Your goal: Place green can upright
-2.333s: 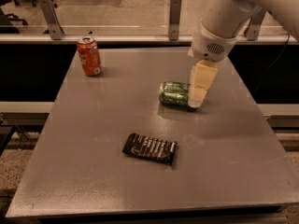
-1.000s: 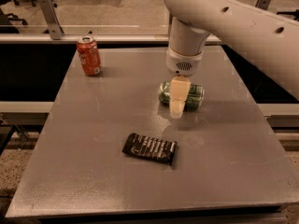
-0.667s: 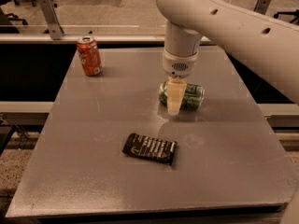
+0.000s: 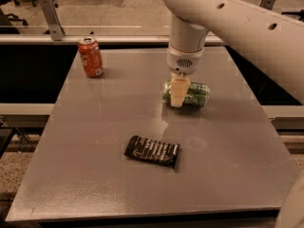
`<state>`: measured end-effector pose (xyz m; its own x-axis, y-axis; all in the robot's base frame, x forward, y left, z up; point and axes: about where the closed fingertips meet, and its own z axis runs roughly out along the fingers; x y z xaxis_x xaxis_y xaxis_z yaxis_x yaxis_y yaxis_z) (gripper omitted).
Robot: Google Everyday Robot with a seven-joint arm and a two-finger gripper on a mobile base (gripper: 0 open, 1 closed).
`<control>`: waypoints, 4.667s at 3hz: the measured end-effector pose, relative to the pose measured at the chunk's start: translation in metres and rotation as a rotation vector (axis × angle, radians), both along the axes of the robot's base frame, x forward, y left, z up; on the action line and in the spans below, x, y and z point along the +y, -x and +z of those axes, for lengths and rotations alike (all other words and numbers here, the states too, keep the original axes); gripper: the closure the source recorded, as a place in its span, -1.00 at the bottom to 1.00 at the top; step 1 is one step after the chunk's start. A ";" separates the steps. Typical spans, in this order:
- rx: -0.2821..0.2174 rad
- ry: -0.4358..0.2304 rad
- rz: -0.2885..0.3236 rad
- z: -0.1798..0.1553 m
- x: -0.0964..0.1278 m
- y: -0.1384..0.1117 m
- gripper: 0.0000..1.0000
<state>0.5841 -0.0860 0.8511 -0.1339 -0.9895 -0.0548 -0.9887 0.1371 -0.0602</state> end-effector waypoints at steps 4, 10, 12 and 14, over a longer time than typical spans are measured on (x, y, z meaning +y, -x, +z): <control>-0.137 -0.594 -0.021 0.073 0.019 -0.008 1.00; -0.288 -1.213 -0.070 0.072 0.026 -0.006 1.00; -0.321 -1.332 -0.049 0.063 0.021 -0.003 0.65; -0.296 -1.417 -0.028 0.051 0.021 -0.004 -0.28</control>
Offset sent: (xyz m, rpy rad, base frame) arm -0.0067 0.0081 0.0874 0.5042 -0.1057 0.0073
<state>0.5883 -0.0649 0.9017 0.0379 -0.0785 -0.9962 -0.9604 0.2726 -0.0580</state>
